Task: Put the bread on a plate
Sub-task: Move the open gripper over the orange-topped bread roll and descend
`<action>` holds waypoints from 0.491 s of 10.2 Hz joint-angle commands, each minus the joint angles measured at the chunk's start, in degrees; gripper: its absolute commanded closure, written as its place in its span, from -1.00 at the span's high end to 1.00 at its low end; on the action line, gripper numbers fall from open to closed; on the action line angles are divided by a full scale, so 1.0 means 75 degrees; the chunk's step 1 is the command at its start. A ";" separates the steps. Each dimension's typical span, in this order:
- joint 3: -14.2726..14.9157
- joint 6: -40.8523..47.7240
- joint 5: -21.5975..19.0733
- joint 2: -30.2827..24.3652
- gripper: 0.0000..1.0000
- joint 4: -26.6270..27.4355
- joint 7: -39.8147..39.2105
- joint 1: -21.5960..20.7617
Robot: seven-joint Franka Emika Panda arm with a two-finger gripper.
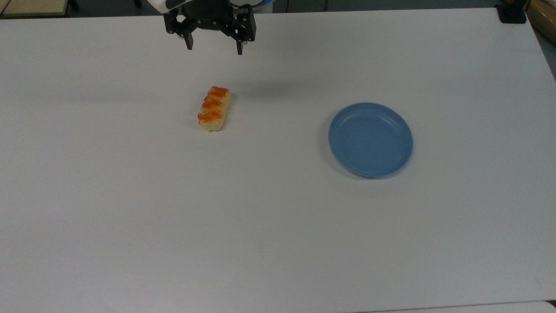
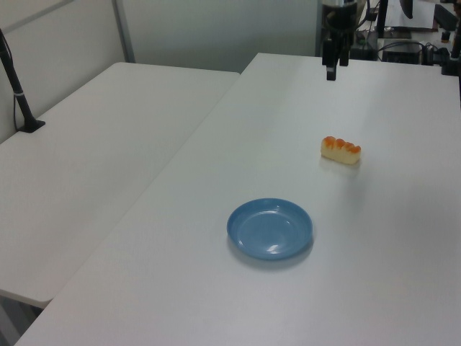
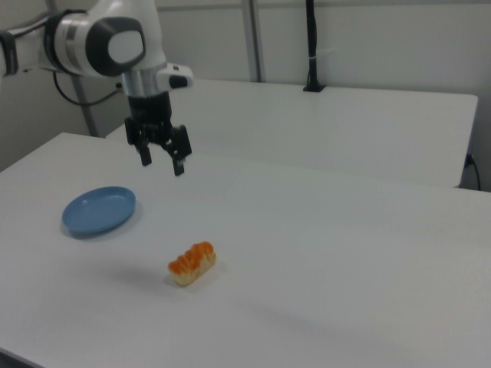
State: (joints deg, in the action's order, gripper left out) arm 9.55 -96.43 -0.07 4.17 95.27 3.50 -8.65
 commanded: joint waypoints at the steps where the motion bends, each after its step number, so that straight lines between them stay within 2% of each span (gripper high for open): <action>1: 0.0027 0.0049 0.0033 0.0076 1.00 0.0656 -0.0419 0.0075; 3: 0.0027 -0.0288 0.0033 0.0147 1.00 0.1053 -0.0408 0.0064; 5: 0.0027 -0.1328 0.0033 0.0228 1.00 0.1743 -0.0326 0.0064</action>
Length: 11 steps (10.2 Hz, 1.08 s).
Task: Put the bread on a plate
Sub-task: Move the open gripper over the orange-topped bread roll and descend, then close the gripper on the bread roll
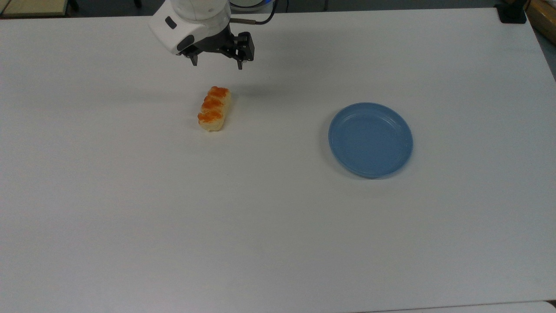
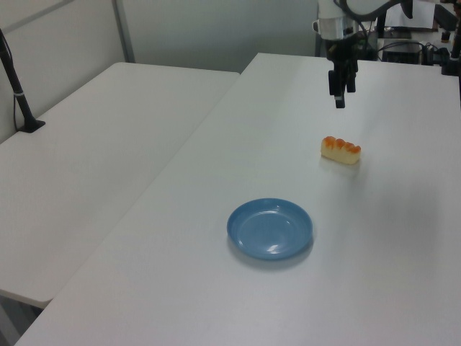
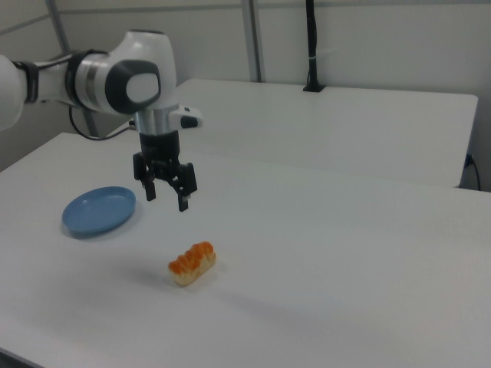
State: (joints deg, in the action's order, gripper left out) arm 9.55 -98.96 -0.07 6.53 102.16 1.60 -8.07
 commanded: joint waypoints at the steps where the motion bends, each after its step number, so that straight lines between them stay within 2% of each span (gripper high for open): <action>1: 0.0027 -0.1310 0.0044 0.0147 1.00 0.0990 -0.0073 -0.0002; 4: 0.0039 -0.1441 0.0126 0.0407 1.00 0.1166 -0.0073 0.0220; 6: 0.0039 -0.2118 0.0150 0.0465 1.00 0.1634 0.0067 0.0197; 11: 0.0039 -0.3035 0.0595 0.1133 1.00 0.2035 0.0559 0.0139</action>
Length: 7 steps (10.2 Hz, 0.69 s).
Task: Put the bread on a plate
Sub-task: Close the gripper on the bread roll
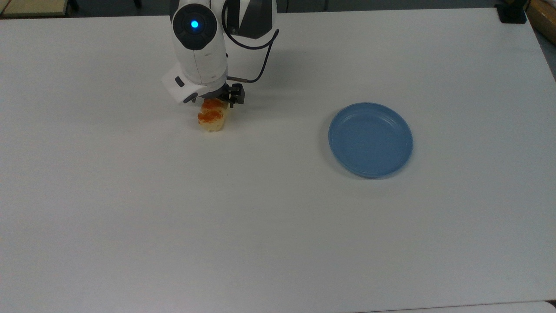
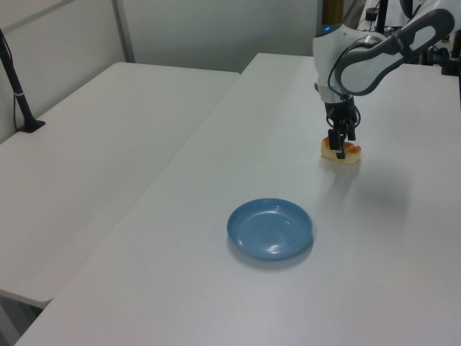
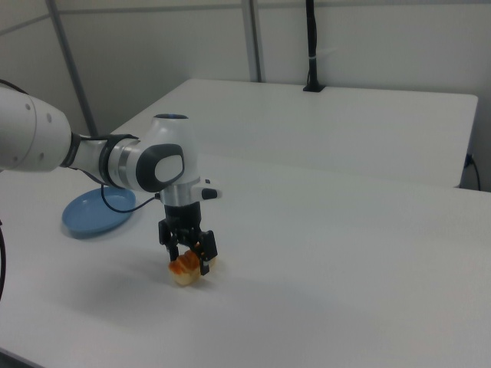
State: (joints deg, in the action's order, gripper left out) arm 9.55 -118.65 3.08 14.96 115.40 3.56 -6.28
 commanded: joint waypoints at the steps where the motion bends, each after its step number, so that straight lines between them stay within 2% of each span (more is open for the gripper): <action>1: 0.0040 -0.0643 0.0187 0.0172 0.94 0.0246 0.0786 -0.0205; 2: 0.0040 -0.0901 0.0419 0.0428 0.73 0.0199 0.1440 -0.0415; 3: 0.0040 -0.1019 0.0642 0.0524 0.48 0.0175 0.1772 -0.0452; 4: 0.0016 -0.1032 0.0644 0.0502 0.22 0.0152 0.1810 -0.0487; 7: 0.0004 -0.0985 0.0632 0.0327 -0.10 -0.0012 0.2033 -0.0640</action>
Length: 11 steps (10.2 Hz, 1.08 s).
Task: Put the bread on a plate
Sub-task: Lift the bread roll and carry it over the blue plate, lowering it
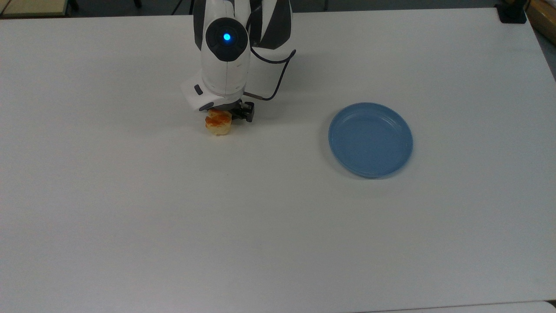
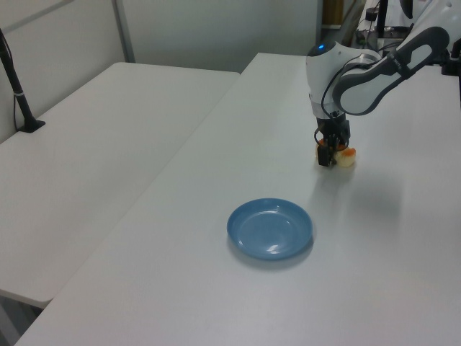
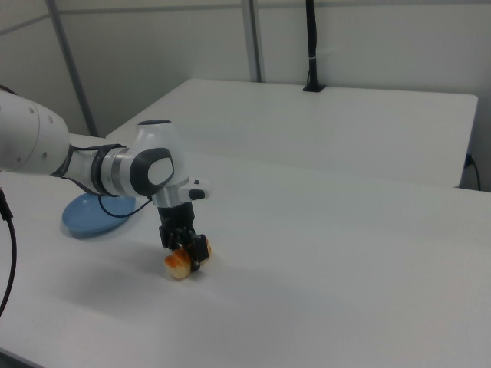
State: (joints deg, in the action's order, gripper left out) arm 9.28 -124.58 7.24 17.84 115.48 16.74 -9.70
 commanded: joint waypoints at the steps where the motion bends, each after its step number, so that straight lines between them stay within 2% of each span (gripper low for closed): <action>1: 0.0017 -0.0101 0.0077 -0.0139 -0.10 -0.0174 0.0275 -0.0194; 2: -0.0030 0.0190 0.0008 -0.0245 -0.10 -0.0430 0.0298 -0.0218; 3: -0.0054 0.0565 -0.0121 -0.0176 -0.10 -0.0943 0.0322 -0.0566; 6: -0.0054 0.0615 -0.0449 0.0069 -0.10 -0.1930 0.1572 -0.1609; 11: -0.0054 0.0615 -0.0450 0.1649 -0.08 -0.3337 0.3377 -0.3262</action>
State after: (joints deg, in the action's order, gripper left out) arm 8.05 -121.79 4.70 24.71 95.68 37.74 -30.15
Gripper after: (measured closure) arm 0.542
